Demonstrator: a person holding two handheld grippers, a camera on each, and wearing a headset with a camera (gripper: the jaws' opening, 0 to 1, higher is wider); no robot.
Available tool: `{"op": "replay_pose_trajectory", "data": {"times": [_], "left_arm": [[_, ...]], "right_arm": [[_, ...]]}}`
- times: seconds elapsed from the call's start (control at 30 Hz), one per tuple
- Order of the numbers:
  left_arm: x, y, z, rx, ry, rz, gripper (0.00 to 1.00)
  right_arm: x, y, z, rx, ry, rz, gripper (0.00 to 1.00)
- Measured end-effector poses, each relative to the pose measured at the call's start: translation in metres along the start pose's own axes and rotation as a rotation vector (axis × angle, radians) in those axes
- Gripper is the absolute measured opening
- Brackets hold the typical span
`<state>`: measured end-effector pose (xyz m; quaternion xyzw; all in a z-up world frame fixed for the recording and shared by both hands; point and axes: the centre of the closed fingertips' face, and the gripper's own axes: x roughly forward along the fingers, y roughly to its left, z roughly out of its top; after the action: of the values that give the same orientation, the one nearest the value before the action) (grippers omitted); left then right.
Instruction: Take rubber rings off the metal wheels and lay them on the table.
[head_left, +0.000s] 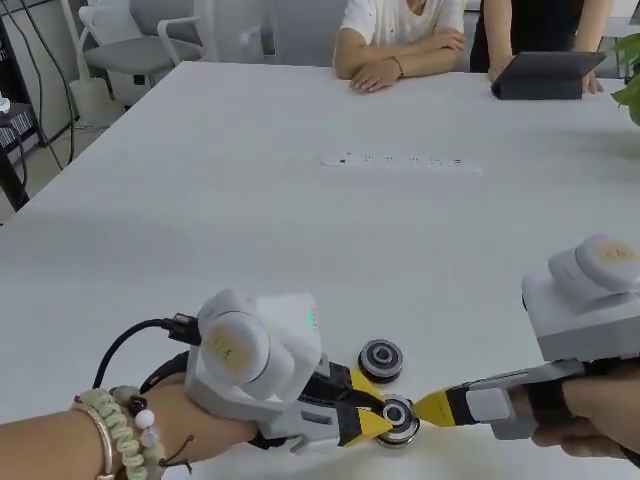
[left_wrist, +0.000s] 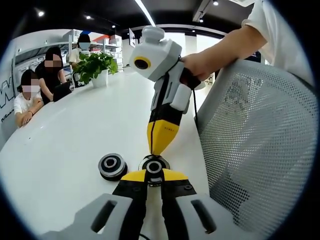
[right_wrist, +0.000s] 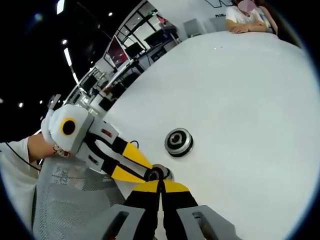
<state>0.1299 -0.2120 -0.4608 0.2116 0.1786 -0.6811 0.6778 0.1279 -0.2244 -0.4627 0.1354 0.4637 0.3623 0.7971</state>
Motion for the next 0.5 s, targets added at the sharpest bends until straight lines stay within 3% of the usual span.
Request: {"op": "replay_pose_trajectory", "data": {"times": [0.5], "left_arm": [[0.0002,0.0004,-0.0002,-0.003,-0.001,-0.001,0.04]], "right_arm": [[0.0007,0.0026,0.0012,-0.02,0.0,0.003,0.0]]}}
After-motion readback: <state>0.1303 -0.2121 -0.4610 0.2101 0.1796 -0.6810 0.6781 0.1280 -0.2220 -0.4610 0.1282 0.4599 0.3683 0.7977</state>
